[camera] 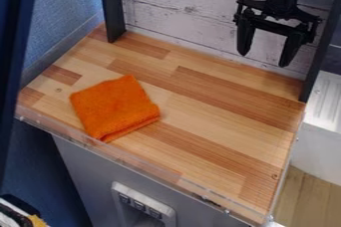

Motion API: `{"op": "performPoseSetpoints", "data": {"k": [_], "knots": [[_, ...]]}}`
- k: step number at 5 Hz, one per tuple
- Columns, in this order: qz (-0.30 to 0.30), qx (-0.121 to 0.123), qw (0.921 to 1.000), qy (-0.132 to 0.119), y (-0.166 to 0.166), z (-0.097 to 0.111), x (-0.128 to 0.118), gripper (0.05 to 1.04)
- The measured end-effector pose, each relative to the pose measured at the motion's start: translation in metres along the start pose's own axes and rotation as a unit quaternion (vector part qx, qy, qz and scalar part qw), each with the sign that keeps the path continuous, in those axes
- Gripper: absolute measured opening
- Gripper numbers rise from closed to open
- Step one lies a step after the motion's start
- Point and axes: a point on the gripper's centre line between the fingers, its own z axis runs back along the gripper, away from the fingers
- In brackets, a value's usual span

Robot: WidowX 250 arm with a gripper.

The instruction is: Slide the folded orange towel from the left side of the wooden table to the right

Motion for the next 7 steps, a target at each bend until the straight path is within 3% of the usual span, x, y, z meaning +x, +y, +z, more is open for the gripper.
{"op": "performPoseSetpoints", "data": {"k": [1, 2, 4, 6, 7], "knots": [[0.02, 0.004, 0.9995, 0.024, 0.012, -0.021, -0.014, 0.997], [0.068, -0.007, 0.9976, -0.003, 0.041, -0.005, -0.032, 0.999], [0.156, -0.028, 0.986, -0.053, 0.088, -0.003, -0.075, 0.999], [0.225, -0.03, 0.9707, -0.08, 0.128, -0.001, -0.107, 0.999], [0.247, -0.022, 0.9654, -0.08, 0.144, 0.001, -0.118, 0.999]]}}
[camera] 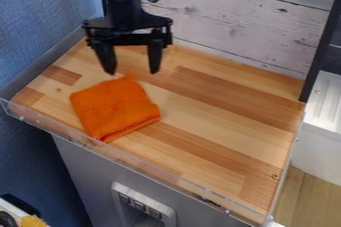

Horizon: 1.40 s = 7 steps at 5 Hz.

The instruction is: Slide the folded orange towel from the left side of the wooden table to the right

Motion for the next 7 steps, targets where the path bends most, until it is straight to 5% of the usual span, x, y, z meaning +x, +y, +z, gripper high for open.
{"op": "performPoseSetpoints", "data": {"k": [1, 3, 4, 5, 7], "knots": [[0.015, 0.013, 0.9998, 0.01, 0.013, 0.0, -0.001, 0.956], [0.031, 0.029, 0.9989, 0.018, 0.027, -0.017, 0.011, 0.372], [0.035, 0.035, 0.9983, 0.029, 0.03, -0.031, 0.018, 0.157], [0.04, 0.037, 0.9979, 0.035, 0.031, -0.044, 0.021, 0.067], [0.053, 0.026, 0.9972, 0.047, 0.025, -0.066, 0.021, 0.059]]}}
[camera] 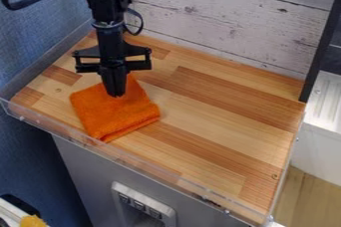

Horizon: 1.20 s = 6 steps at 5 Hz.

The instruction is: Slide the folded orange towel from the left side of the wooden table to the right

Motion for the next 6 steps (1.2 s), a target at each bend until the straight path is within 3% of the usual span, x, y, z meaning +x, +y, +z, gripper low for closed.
{"op": "performPoseSetpoints", "data": {"k": [3, 5, 6], "knots": [[-0.011, -0.02, 0.9997, 0.003, -0.004, -0.018, -0.009, 0.059], [-0.074, -0.022, 0.997, -0.006, -0.027, -0.02, -0.006, 0.059], [-0.123, -0.022, 0.992, -0.016, -0.049, -0.02, -0.003, 0.059]]}}
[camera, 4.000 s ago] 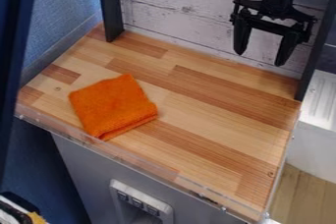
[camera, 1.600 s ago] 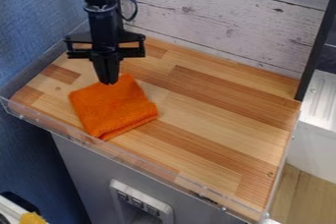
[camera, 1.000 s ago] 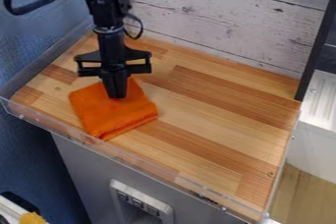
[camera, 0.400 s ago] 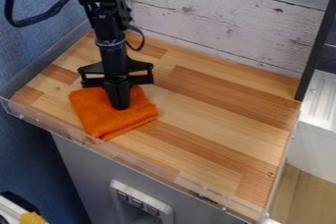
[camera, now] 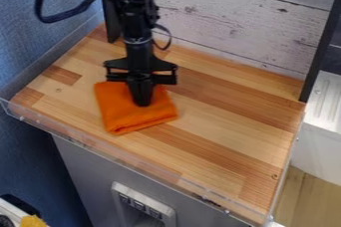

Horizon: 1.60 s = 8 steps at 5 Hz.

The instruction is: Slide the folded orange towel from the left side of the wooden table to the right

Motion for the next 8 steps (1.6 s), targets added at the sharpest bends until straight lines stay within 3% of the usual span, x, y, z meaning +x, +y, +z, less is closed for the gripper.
{"op": "performPoseSetpoints", "data": {"k": [1, 3, 6, 7, 8], "knots": [[-0.051, 0.001, 0.9987, -0.009, -0.026, 0.0, 0.005, 0.059], [-0.128, 0.009, 0.9917, -0.003, -0.064, 0.0, 0.008, 0.059], [-0.186, 0.015, 0.9823, 0.014, -0.092, -0.001, 0.011, 0.059], [-0.196, 0.012, 0.9805, 0.012, -0.094, -0.001, 0.012, 0.084], [-0.198, 0.012, 0.9799, 0.021, -0.094, 0.0, 0.009, 0.239]]}}
